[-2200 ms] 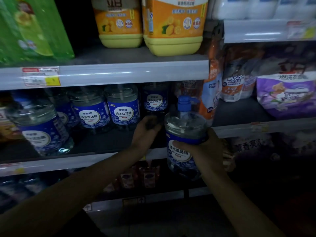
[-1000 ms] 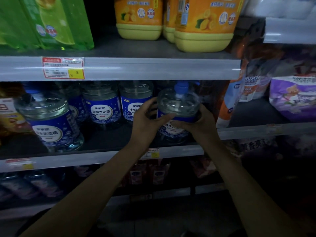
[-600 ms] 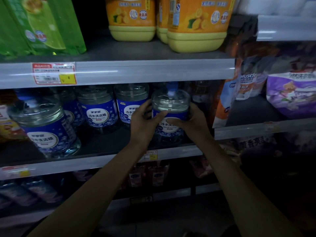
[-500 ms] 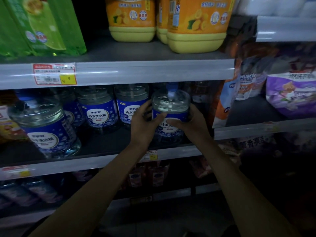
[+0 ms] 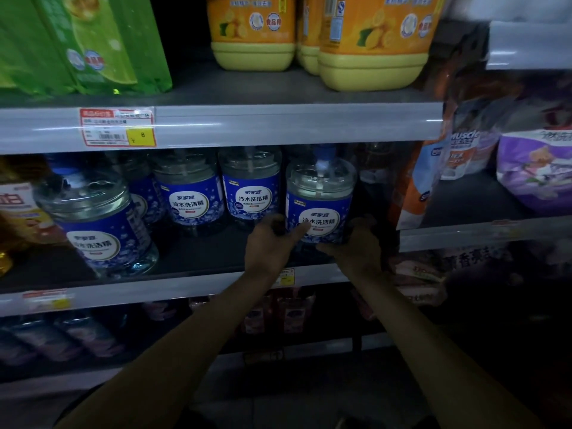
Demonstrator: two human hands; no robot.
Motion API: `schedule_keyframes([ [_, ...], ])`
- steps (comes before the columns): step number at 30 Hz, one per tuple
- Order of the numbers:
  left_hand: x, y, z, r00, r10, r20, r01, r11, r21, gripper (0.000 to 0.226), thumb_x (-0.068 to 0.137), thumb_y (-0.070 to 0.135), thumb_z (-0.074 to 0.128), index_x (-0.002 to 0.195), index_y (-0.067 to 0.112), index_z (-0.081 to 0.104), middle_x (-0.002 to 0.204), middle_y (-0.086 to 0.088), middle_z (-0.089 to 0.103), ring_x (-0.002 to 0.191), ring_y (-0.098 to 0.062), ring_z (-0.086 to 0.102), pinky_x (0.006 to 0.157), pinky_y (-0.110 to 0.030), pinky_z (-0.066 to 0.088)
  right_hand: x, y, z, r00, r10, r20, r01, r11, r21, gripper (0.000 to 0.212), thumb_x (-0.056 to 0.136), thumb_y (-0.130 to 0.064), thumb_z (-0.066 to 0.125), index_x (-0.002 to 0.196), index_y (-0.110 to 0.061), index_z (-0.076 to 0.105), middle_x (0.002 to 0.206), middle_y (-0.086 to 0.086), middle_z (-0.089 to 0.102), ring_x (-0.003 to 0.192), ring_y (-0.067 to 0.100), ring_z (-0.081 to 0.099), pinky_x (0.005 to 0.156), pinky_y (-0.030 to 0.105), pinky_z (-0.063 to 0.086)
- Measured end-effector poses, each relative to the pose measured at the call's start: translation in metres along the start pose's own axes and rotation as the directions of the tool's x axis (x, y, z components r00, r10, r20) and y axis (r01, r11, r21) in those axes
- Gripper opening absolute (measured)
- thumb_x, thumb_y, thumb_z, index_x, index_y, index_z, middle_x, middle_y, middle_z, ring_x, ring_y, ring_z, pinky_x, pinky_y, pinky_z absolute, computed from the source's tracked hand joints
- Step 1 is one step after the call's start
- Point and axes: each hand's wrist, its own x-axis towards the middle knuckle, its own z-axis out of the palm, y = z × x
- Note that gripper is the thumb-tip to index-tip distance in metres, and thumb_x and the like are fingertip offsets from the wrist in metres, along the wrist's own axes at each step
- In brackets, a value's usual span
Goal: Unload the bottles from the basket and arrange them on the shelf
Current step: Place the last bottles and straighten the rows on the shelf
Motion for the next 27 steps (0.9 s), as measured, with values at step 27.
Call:
schedule_keyframes([
  [27, 0.021, 0.004, 0.035, 0.964, -0.221, -0.146, 0.162, 0.928, -0.335, 0.044, 0.096, 0.023, 0.067, 0.14, 0.021, 0.062, 0.134, -0.001, 0.066, 0.124, -0.02, 0.059, 0.103, -0.033, 0.048, 0.038, -0.013, 0.039, 0.974, 0.112, -0.197, -0.071, 0.977, 0.201, 0.059, 0.077, -0.01, 0.087, 0.131, -0.01, 0.063, 0.127, 0.01, 0.069, 0.115, 0.024, 0.064, 0.088, 0.028, 0.05],
])
